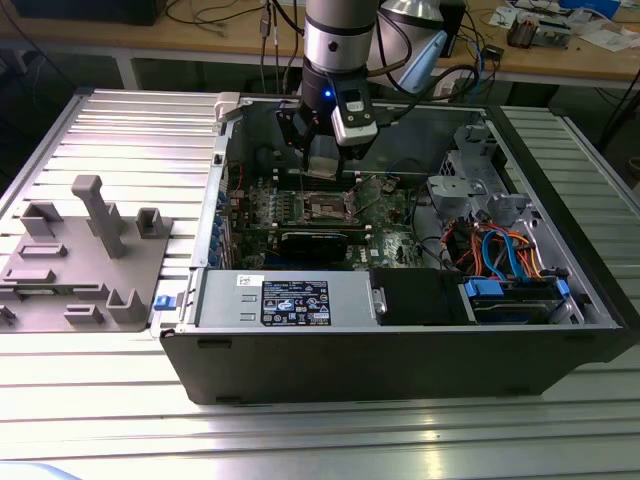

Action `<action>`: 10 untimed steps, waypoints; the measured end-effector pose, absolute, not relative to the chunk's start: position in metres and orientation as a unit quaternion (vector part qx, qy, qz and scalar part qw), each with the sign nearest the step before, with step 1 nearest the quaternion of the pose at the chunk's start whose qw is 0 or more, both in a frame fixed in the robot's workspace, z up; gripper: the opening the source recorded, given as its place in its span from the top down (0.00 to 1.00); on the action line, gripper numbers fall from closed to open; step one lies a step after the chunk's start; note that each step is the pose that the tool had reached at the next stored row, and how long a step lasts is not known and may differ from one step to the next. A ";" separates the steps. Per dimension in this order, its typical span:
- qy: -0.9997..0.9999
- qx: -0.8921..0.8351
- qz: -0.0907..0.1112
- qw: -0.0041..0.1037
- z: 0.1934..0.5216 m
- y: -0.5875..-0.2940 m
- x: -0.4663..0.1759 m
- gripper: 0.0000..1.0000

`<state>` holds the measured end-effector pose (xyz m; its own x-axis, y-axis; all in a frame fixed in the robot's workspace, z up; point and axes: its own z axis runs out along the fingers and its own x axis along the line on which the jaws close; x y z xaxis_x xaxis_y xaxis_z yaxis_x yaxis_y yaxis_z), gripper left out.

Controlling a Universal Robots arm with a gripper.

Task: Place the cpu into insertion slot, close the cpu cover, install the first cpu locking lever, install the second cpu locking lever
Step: 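Place the cpu into insertion slot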

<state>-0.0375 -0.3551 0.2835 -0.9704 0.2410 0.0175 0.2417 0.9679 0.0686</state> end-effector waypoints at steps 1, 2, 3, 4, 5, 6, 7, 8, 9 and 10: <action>-0.992 -0.122 -0.035 0.004 0.283 -0.355 -0.038 0.45; -0.992 -0.123 -0.035 0.004 0.283 -0.355 -0.038 0.45; -0.992 -0.123 -0.035 0.004 0.283 -0.355 -0.037 0.45; -0.992 -0.123 -0.035 0.004 0.283 -0.355 -0.037 0.45; -0.992 -0.124 -0.035 0.004 0.283 -0.355 -0.037 0.45; -0.992 -0.124 -0.035 0.004 0.283 -0.355 -0.037 0.45; -0.992 -0.124 -0.035 0.004 0.283 -0.355 -0.037 0.45; -0.992 -0.125 -0.035 0.004 0.283 -0.355 -0.038 0.45; -0.992 -0.125 -0.035 0.004 0.283 -0.355 -0.038 0.45; -0.991 -0.126 -0.035 0.004 0.283 -0.355 -0.037 0.45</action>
<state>-0.0375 -0.3551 0.2832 -0.9684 0.2488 0.0173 0.2494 0.9660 0.0679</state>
